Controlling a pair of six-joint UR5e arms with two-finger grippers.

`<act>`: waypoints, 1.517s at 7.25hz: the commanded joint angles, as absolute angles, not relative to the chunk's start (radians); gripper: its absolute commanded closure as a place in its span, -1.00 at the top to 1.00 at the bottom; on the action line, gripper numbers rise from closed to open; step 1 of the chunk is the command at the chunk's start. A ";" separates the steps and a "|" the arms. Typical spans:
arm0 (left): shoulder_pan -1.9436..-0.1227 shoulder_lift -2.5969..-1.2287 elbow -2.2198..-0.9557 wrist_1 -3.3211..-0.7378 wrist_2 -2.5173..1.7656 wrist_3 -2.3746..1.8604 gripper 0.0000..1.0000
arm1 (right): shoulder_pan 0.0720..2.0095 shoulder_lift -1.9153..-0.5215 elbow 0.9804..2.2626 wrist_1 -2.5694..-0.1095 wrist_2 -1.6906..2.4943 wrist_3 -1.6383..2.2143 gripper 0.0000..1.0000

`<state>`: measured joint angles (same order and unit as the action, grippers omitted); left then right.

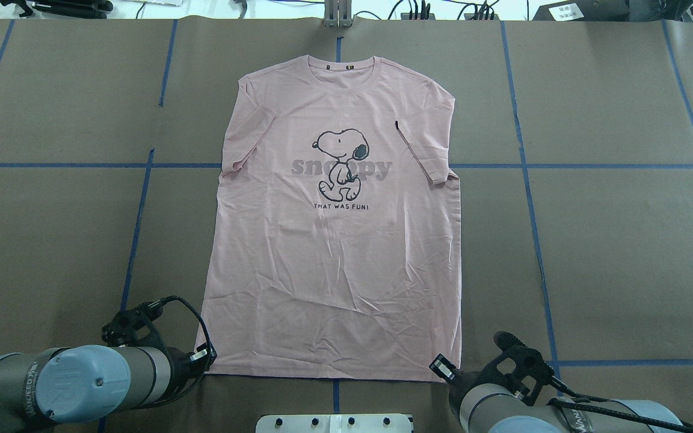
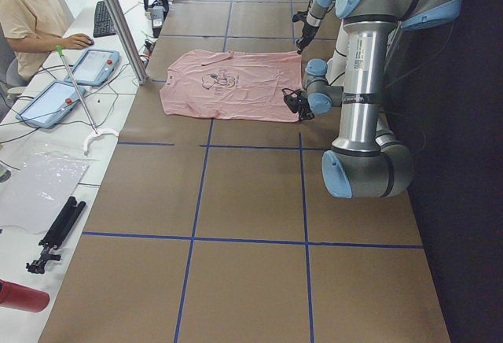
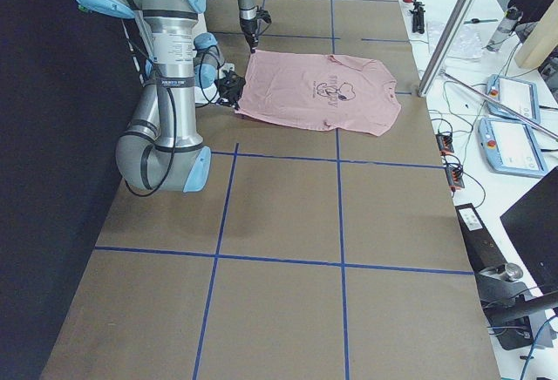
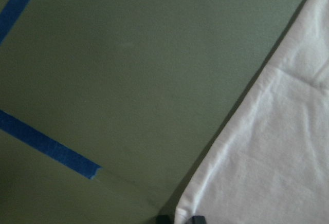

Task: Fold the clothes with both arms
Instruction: 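Grasp the hem corners with both grippers, then lift the hem with both grippers and fold it toward the collar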

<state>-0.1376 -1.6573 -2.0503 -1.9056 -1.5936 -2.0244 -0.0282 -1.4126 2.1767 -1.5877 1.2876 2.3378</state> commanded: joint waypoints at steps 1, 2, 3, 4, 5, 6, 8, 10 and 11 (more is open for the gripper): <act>-0.134 -1.663 -2.136 -1.825 -1.592 -2.025 -1.00 | -0.025 -1.426 2.204 -1.588 1.287 2.338 -1.00; -0.111 -1.689 -2.204 -1.728 -1.592 -2.039 -1.00 | -0.025 -1.430 2.221 -1.589 1.292 2.338 -1.00; -0.091 -1.710 -2.276 -1.676 -1.592 -2.142 -1.00 | -0.043 -1.442 2.267 -1.600 1.313 2.339 -1.00; -0.045 -1.709 -2.340 -1.627 -1.589 -2.222 -1.00 | -0.057 -1.529 2.375 -1.600 1.337 2.339 -1.00; -0.057 -1.713 -2.409 -1.573 -1.589 -2.224 -1.00 | -0.035 -1.561 2.416 -1.600 1.338 2.336 -1.00; -0.118 -1.732 -2.384 -1.565 -1.588 -2.208 -1.00 | 0.039 -1.546 2.408 -1.600 1.341 2.317 -1.00; -0.303 -1.921 -2.222 -1.562 -1.588 -2.081 -1.00 | 0.237 -1.350 2.264 -1.595 1.342 2.095 -1.00; -0.458 -1.974 -2.093 -1.578 -1.572 -1.897 -1.00 | 0.456 -1.151 1.989 -1.586 1.441 1.977 -1.00; -0.522 -1.977 -2.027 -1.668 -1.553 -1.849 -1.00 | 0.539 -1.138 1.955 -1.588 1.453 1.895 -1.00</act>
